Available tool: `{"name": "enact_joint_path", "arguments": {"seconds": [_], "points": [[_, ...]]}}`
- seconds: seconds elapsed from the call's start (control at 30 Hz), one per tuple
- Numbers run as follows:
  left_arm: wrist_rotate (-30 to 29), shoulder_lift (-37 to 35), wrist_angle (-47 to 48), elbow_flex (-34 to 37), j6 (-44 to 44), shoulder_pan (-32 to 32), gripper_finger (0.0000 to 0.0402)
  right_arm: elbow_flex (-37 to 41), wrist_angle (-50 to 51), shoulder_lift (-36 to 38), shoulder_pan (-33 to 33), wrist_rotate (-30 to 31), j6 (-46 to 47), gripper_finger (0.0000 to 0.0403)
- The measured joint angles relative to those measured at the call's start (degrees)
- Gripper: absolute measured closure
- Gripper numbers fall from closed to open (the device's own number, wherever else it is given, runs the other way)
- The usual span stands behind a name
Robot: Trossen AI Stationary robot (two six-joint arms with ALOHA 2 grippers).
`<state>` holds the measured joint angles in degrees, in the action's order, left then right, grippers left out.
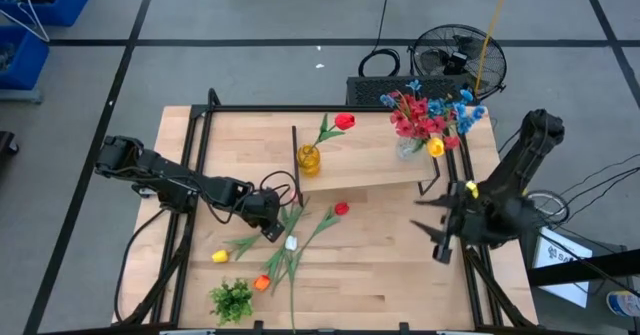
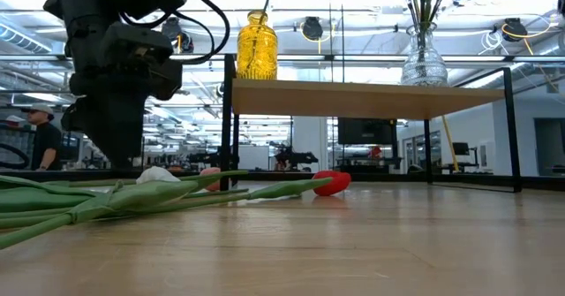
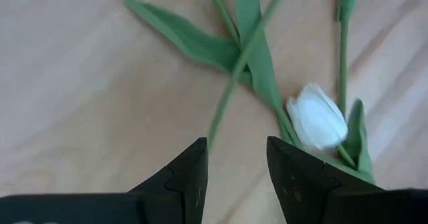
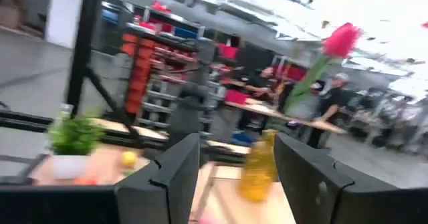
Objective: Pick and place flowers into a vace then onto a shelf
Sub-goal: Put the yellow flower into the yellow vase
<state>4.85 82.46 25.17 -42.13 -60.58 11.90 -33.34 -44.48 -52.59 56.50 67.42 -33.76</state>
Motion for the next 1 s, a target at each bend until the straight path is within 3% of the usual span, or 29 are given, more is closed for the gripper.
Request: {"name": "enact_joint_path", "arguments": {"seconds": [0.13, 0.27, 0.47, 0.63, 0.8, 1.0], "points": [[4.38, 0.0, 0.0, 0.0, -4.99, 0.23, 0.0245, 0.0, 0.62, -3.52, -3.15, -2.75, 7.58, 0.0216], [4.34, 0.0, 0.19, 0.0, -9.49, 1.66, 0.0245, 0.0, 4.86, -6.36, -6.59, -4.54, 15.4, 0.0216], [-1.42, 0.0, 1.99, 0.0, -20.4, 4.16, 0.0245, 0.0, 20.15, -9.89, -13.13, -21.2, 43.71, 0.0216], [-12.49, 0.02, 2.08, 0.0, -10.19, 6.34, 0.0245, 0.0, 32.71, -12.75, -18.67, -31.17, 54.66, 0.0216], [-12.12, 1.95, 2.57, 0.02, -3.25, 6.61, 0.0245, 0.0, 32.66, -15.34, -23.27, -37.49, 59.04, 0.0216], [-10.71, 8.33, 3.66, -0.28, -0.6, 6.84, 0.025, 0.0, 26.87, -16.46, -25.6, -37.88, 56.29, 0.0216]]}}
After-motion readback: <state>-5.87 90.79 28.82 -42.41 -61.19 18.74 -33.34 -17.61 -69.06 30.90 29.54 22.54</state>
